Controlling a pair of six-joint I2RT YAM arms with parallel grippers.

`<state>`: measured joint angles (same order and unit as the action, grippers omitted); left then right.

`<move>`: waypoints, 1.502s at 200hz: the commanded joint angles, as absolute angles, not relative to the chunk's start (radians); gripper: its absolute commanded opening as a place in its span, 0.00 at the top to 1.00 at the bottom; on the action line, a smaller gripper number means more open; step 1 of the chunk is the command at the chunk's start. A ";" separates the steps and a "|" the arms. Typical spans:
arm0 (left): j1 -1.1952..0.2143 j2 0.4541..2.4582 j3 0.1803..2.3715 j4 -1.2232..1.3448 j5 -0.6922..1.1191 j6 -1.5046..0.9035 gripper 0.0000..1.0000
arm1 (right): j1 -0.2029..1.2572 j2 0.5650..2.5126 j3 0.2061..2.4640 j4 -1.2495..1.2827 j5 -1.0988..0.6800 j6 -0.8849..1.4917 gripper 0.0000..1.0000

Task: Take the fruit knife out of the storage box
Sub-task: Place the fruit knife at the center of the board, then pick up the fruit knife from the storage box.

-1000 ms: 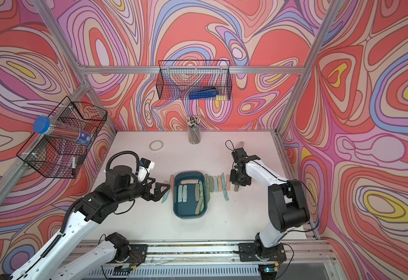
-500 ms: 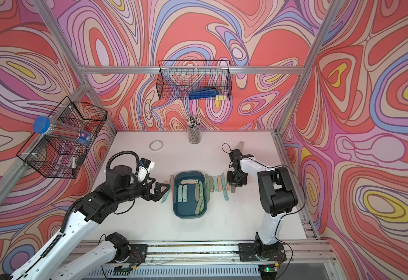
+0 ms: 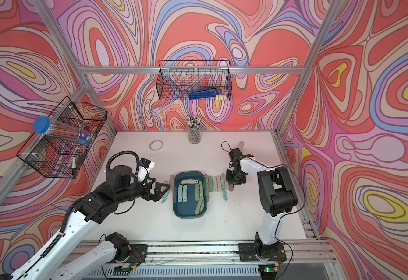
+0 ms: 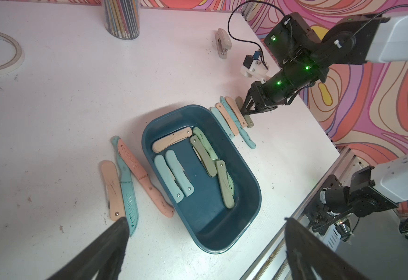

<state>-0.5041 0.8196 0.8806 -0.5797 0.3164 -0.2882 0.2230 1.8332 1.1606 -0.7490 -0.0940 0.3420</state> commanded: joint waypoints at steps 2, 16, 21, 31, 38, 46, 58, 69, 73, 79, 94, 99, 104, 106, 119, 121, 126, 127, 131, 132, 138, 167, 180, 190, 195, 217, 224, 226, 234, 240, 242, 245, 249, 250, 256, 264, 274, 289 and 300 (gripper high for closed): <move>-0.508 0.808 0.877 -0.568 0.308 -0.276 0.00 | 0.222 1.818 1.177 -0.743 -0.088 0.346 0.67; -0.508 0.809 0.877 -0.568 0.308 -0.276 0.00 | 0.223 1.797 1.178 -0.760 -0.074 0.349 0.65; -0.508 0.810 0.877 -0.568 0.308 -0.276 0.00 | 0.222 1.786 1.179 -0.766 -0.071 0.352 0.65; -0.508 0.810 0.877 -0.568 0.308 -0.276 0.00 | 0.223 1.764 1.177 -0.774 -0.066 0.355 0.64; -0.508 0.810 0.877 -0.568 0.308 -0.276 0.00 | 0.223 1.734 1.177 -0.777 -0.066 0.358 0.64; -0.508 0.810 0.877 -0.568 0.308 -0.276 0.00 | 0.222 1.713 1.175 -0.782 -0.064 0.362 0.64; -0.508 0.810 0.878 -0.568 0.307 -0.276 0.00 | 0.223 1.681 1.174 -0.787 -0.063 0.369 0.63; -0.508 0.811 0.877 -0.569 0.306 -0.276 0.00 | 0.222 1.649 1.175 -0.797 -0.061 0.375 0.62; -0.508 0.811 0.877 -0.569 0.306 -0.276 0.00 | 0.222 1.638 1.175 -0.801 -0.057 0.377 0.61; -0.508 0.811 0.878 -0.569 0.304 -0.276 0.00 | 0.223 1.619 1.174 -0.803 -0.054 0.382 0.58; -0.508 0.811 0.878 -0.569 0.300 -0.276 0.00 | 0.224 1.563 1.163 -0.804 -0.048 0.396 0.42; -0.508 0.810 0.879 -0.571 0.299 -0.276 0.00 | 0.224 1.540 1.158 -0.800 -0.048 0.400 0.36; -0.508 0.810 0.879 -0.571 0.298 -0.276 0.00 | 0.224 1.516 1.152 -0.796 -0.053 0.401 0.31; -0.508 0.810 0.879 -0.572 0.296 -0.277 0.00 | 0.224 1.501 1.149 -0.793 -0.058 0.402 0.28; -0.508 0.810 0.879 -0.571 0.292 -0.277 0.00 | 0.224 1.438 1.126 -0.769 -0.085 0.407 0.12; -0.508 0.811 0.879 -0.571 0.292 -0.278 0.00 | 0.224 1.428 1.123 -0.767 -0.089 0.409 0.09; -0.508 0.811 0.879 -0.572 0.290 -0.278 0.00 | 0.225 1.406 1.113 -0.760 -0.096 0.414 0.03; -0.508 0.811 0.879 -0.572 0.290 -0.278 0.00 | 0.225 1.402 1.111 -0.758 -0.098 0.415 0.02; -0.509 0.811 0.880 -0.572 0.288 -0.278 0.00 | 0.225 1.385 1.104 -0.752 -0.107 0.419 0.02; -0.508 0.811 0.880 -0.573 0.287 -0.278 0.00 | 0.225 1.382 1.103 -0.750 -0.109 0.420 0.02; -0.508 0.813 0.881 -0.574 0.284 -0.279 0.00 | 0.227 1.360 1.095 -0.745 -0.119 0.430 0.02; -0.507 0.813 0.881 -0.572 0.290 -0.279 0.00 | 0.281 1.303 1.091 -0.743 -0.151 0.462 0.02; -0.508 0.815 0.881 -0.572 0.297 -0.278 0.00 | 0.328 1.292 1.099 -0.749 -0.131 0.485 0.02; -0.508 0.816 0.882 -0.572 0.299 -0.278 0.00 | 0.371 1.290 1.107 -0.753 -0.117 0.500 0.02; -0.508 0.818 0.882 -0.573 0.301 -0.278 0.00 | 0.395 1.291 1.113 -0.753 -0.103 0.507 0.02; -0.508 0.812 0.882 -0.573 0.295 -0.278 0.00 | 0.500 1.302 1.133 -0.744 -0.052 0.530 0.02; -0.508 0.808 0.883 -0.573 0.293 -0.278 0.00 | 0.525 1.309 1.141 -0.747 -0.031 0.536 0.02; -0.508 0.806 0.882 -0.572 0.292 -0.278 0.00 | 0.533 1.312 1.144 -0.749 -0.025 0.538 0.02; -0.508 0.803 0.882 -0.572 0.289 -0.279 0.00 | 0.557 1.326 1.158 -0.754 -0.015 0.541 0.02; -0.508 0.798 0.881 -0.571 0.285 -0.279 0.00 | 0.573 1.338 1.170 -0.761 -0.008 0.545 0.02; -0.508 0.797 0.881 -0.571 0.284 -0.280 0.00 | 0.580 1.342 1.173 -0.761 -0.005 0.545 0.02; -0.508 0.796 0.881 -0.571 0.281 -0.280 0.00 | 0.591 1.348 1.177 -0.762 -0.001 0.548 0.02; -0.508 0.794 0.879 -0.571 0.279 -0.281 0.00 | 0.605 1.353 1.182 -0.757 0.001 0.552 0.02; -0.508 0.793 0.879 -0.571 0.279 -0.281 0.00 | 0.608 1.354 1.182 -0.755 0.001 0.553 0.02; -0.508 0.792 0.879 -0.572 0.278 -0.281 0.00 | 0.631 1.362 1.186 -0.742 -0.002 0.555 0.02; -0.508 0.792 0.879 -0.572 0.274 -0.281 0.00 | 0.659 1.373 1.191 -0.730 -0.002 0.566 0.03; -0.508 0.792 0.880 -0.574 0.275 -0.281 0.00 | 0.688 1.395 1.199 -0.716 -0.004 0.585 0.09; -0.508 0.795 0.881 -0.574 0.274 -0.282 0.00 | 0.706 1.454 1.233 -0.739 -0.026 0.635 0.27; -0.508 0.796 0.881 -0.573 0.274 -0.282 0.00 | 0.740 1.508 1.272 -0.769 -0.018 0.643 0.31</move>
